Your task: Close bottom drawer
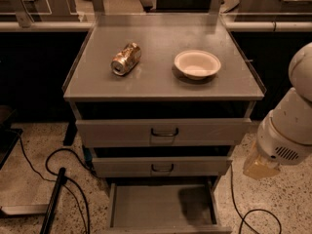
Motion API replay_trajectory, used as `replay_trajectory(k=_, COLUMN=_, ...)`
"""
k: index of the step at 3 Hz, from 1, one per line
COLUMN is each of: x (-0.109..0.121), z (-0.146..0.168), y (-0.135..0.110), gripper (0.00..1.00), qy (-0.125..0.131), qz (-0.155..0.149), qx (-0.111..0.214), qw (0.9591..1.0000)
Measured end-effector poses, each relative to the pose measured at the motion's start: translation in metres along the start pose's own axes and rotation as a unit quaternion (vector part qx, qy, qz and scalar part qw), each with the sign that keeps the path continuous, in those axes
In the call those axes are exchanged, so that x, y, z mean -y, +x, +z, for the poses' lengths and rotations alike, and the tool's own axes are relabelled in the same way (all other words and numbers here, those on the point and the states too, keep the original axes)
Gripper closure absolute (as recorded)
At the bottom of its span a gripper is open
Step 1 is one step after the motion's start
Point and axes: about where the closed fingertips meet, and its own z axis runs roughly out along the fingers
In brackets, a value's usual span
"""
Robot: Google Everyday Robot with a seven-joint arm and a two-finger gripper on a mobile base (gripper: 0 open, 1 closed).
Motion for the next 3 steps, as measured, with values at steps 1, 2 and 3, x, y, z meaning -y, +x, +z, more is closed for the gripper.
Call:
replay_trajectory(k=1, x=-0.014, z=0.038, y=0.011, gripper=1.0, qy=-0.024, qz=0.033, qx=-0.012, qw=0.9991)
replay_trajectory(k=2, x=-0.041, z=0.113, y=0.037, gripper=1.0, qy=-0.059, qz=0.103, qx=-0.045, qw=0.992)
replay_trajectory(k=3, x=-0.041, z=0.113, y=0.037, gripper=1.0, qy=-0.058, qz=0.102, qx=-0.045, qw=0.992)
